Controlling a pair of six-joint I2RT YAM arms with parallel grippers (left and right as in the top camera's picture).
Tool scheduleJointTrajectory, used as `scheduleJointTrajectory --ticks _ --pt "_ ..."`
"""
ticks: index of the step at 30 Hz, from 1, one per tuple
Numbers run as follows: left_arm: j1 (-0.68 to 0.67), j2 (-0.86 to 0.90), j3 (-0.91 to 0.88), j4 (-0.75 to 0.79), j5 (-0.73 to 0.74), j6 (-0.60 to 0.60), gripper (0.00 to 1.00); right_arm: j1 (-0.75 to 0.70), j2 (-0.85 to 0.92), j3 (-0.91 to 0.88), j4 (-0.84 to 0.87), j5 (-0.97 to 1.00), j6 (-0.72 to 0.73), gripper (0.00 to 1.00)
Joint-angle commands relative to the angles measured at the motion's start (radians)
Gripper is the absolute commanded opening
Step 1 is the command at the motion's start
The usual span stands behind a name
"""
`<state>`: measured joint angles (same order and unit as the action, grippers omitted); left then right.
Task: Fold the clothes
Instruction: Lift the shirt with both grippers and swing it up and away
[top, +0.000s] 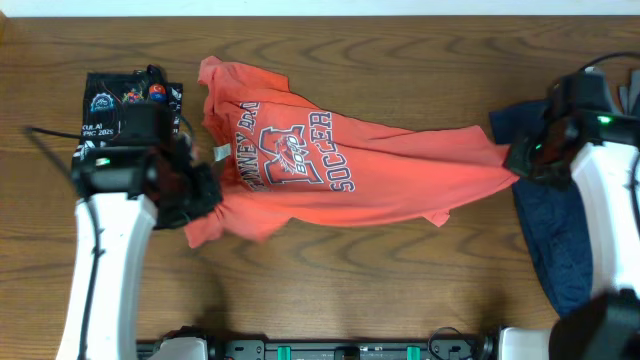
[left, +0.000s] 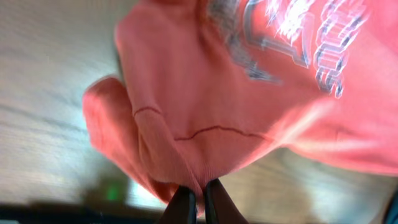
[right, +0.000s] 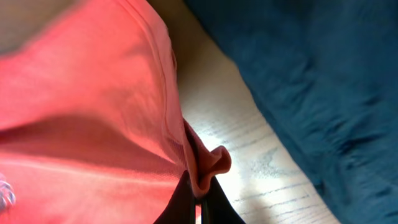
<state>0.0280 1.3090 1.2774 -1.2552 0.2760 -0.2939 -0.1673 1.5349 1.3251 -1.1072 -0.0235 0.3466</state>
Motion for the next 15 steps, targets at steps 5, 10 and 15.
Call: scheduleJointTrajectory --ticks 5,10,15 --pt "0.098 -0.069 0.329 -0.058 -0.015 0.066 0.06 -0.011 -0.217 0.246 -0.076 -0.006 -0.072 0.01" --pt "0.114 -0.081 0.511 -0.065 -0.015 0.066 0.06 -0.011 -0.314 0.386 -0.103 0.023 -0.075 0.01" --pt "0.114 -0.103 0.639 -0.064 -0.016 0.076 0.06 -0.011 -0.387 0.486 -0.109 0.121 -0.078 0.01"
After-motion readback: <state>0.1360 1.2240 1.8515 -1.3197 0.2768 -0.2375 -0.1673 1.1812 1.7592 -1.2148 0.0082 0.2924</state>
